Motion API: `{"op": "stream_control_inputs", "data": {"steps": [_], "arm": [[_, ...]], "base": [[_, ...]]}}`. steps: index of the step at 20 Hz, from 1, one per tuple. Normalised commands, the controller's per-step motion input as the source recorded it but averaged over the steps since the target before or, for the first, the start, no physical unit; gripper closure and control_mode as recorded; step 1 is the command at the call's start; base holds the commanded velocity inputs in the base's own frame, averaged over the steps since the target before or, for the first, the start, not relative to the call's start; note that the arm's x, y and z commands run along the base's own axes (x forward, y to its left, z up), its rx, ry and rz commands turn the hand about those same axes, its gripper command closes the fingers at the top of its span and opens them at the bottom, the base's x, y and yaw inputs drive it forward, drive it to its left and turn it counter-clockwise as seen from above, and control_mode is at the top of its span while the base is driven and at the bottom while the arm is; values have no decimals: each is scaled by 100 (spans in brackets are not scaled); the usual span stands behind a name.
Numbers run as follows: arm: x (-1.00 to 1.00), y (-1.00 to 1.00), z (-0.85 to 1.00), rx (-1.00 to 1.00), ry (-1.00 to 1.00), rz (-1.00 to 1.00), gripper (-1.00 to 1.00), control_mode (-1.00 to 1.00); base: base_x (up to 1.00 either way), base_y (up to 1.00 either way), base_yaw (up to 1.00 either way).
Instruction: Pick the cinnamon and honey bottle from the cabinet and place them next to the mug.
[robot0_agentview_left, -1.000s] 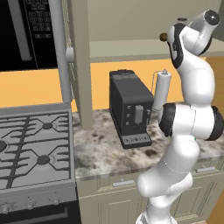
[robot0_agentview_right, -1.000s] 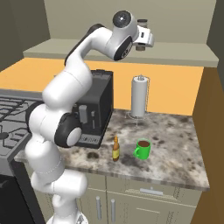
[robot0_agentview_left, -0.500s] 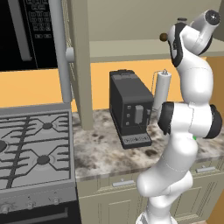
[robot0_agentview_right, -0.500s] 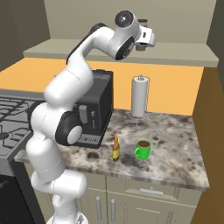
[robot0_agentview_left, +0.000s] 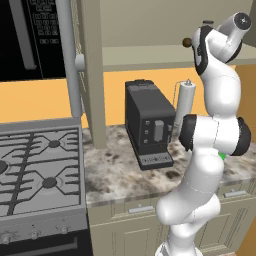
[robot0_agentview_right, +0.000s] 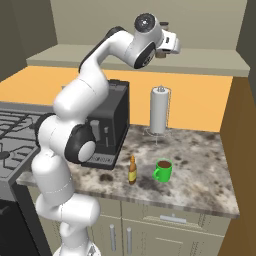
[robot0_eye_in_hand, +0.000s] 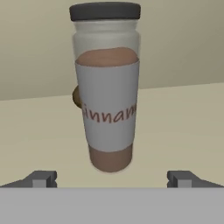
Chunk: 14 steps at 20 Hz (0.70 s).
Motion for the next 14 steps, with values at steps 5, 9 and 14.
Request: {"op": "stream_control_inputs", "data": {"steps": [5,9,14], "arm": [[20,-1,0,0,0,0,-100,-100],[21,-4,0,0,0,0,-100,-100],[13,-5,0,0,0,0,-100,-100]], "base": [[0,0,0],[0,0,0],[0,0,0]]}}
